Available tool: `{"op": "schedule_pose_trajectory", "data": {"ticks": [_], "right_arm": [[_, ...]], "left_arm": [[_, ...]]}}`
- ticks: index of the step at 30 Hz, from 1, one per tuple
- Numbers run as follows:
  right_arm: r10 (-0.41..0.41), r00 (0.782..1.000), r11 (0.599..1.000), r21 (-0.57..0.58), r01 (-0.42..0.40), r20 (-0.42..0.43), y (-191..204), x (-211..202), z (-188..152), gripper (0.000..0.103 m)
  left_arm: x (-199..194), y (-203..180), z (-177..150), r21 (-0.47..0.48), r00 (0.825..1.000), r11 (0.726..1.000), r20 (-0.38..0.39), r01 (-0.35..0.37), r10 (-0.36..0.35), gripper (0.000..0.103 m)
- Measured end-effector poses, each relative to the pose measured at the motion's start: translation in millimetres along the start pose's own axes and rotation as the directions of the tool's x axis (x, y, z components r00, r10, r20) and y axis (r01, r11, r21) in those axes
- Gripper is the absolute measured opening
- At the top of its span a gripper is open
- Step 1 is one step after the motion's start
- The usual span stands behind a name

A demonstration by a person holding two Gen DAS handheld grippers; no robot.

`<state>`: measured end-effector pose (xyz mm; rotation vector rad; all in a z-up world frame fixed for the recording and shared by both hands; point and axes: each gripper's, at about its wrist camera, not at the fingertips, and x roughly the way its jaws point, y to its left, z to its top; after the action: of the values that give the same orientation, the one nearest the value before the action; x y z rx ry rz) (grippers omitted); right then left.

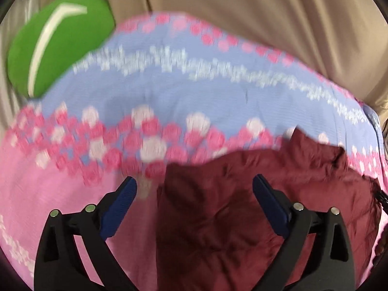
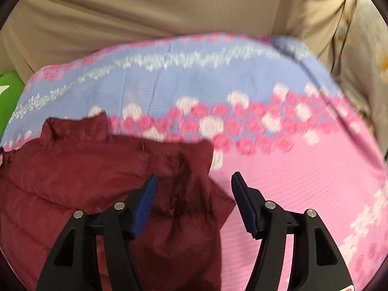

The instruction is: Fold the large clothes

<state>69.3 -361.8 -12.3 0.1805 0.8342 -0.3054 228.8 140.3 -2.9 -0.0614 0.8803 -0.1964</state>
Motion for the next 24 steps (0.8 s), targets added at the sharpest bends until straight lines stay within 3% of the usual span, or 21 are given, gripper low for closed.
{"op": "schedule_pose_trajectory", "data": {"ticks": [1,2,3,5,7,8,11,14,17,18,20,22,24], "right_arm": [[0.012,1.0,1.0,0.008,-0.012,-0.019,2.3,7.1,-0.1,0.008],[0.046,0.998,0.999,0.027,-0.045,-0.04,3.2,12.2,1.4,0.005],[0.066,0.998,0.997,0.053,-0.064,-0.026,5.3,10.8,5.5,0.004],[0.073,0.994,0.994,0.069,-0.079,0.086,6.6,-13.3,14.3,0.003],[0.071,0.987,0.993,0.08,-0.083,0.145,7.9,-21.7,22.2,0.003],[0.068,0.989,0.993,0.09,-0.08,0.129,6.0,-13.7,25.1,0.003],[-0.066,0.996,0.997,0.031,0.068,-0.067,10.2,53.2,15.2,0.006],[-0.117,0.992,0.993,0.021,0.118,-0.047,13.9,47.8,13.6,0.007],[-0.113,0.992,0.991,0.071,0.11,0.048,12.4,3.4,14.1,0.012],[-0.108,0.99,0.992,0.071,0.102,0.09,16.1,-17.4,11.6,0.015],[-0.07,0.985,0.997,0.027,0.066,0.155,36.2,-55.7,0.8,0.018],[0.014,0.985,0.999,-0.036,-0.008,0.17,62.0,-79.7,-12.8,0.019],[0.148,0.98,0.983,-0.124,-0.132,0.132,103.0,-93.4,-37.8,0.019]], "left_arm": [[5.8,-0.2,-1.9,-0.007,1.0,1.0,-0.021,0.02,-0.021,0.059],[12.7,0.0,-3.8,-0.017,0.996,0.998,-0.062,0.057,-0.058,0.023],[16.5,2.2,-4.2,-0.04,0.992,0.996,-0.087,0.083,-0.086,0.016],[13.2,0.6,-1.3,-0.056,0.995,0.995,-0.059,0.082,-0.085,0.006],[11.9,-3.3,3.0,-0.028,1.0,0.999,-0.019,0.023,-0.024,0.006],[17.4,-6.9,4.4,-0.022,1.0,1.0,-0.024,0.0,0.0,0.005],[46.9,-10.5,0.0,0.011,0.993,0.994,-0.055,-0.105,0.105,0.006],[47.2,-9.2,-2.2,0.006,0.989,0.989,-0.038,-0.144,0.145,0.009],[3.5,-6.3,-3.7,-0.026,0.983,0.983,0.033,-0.181,0.181,0.015],[-19.2,-11.3,-6.7,-0.025,0.981,0.985,0.083,-0.173,0.174,0.018],[-60.2,-31.6,-17.2,0.009,0.975,0.99,0.175,-0.144,0.14,0.037],[-100.5,-61.3,-39.6,0.111,0.97,0.991,0.238,-0.071,0.043,0.048],[-113.9,-93.3,-65.8,0.215,0.975,0.977,0.216,-0.003,-0.045,0.054]]}}
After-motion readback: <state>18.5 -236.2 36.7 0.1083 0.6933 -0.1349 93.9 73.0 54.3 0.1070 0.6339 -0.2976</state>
